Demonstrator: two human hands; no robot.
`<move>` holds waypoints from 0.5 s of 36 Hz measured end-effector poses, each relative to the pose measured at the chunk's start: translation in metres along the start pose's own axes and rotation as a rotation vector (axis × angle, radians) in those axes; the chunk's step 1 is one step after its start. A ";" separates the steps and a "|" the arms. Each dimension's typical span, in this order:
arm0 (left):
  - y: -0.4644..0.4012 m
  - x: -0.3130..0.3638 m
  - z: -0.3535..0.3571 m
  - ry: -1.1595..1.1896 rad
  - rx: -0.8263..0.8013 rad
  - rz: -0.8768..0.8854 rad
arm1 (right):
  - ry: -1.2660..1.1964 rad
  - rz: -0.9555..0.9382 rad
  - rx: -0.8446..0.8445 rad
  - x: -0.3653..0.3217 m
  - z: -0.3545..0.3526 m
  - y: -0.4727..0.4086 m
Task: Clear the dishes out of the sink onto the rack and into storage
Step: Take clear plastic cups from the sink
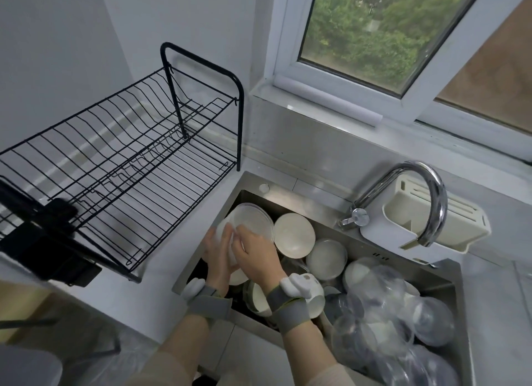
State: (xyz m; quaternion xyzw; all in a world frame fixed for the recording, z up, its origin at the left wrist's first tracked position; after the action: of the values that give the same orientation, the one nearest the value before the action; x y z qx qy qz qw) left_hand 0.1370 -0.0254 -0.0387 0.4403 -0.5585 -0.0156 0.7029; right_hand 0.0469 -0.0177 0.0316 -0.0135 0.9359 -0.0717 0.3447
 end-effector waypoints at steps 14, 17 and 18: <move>0.025 -0.004 -0.001 0.067 -0.205 -0.089 | 0.031 -0.010 -0.054 0.001 -0.012 0.006; 0.022 -0.008 0.001 0.081 -0.291 -0.159 | 0.030 -0.011 -0.007 -0.004 -0.014 0.008; 0.020 -0.011 0.001 0.088 -0.328 -0.180 | 0.029 -0.024 0.012 -0.006 -0.014 0.009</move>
State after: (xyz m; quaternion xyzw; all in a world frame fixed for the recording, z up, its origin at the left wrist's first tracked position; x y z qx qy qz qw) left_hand 0.1227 -0.0075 -0.0343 0.3685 -0.4753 -0.1498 0.7848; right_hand 0.0424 -0.0069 0.0447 -0.0214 0.9401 -0.0818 0.3303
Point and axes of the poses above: each hand's wrist, its own y-axis away from the middle knuckle, its own z-axis out of the palm, x = y × z, the point moved 3 cm from there along -y, towards the middle knuckle, and after that the axes turned 15 degrees about x, right-handed, at the moved point
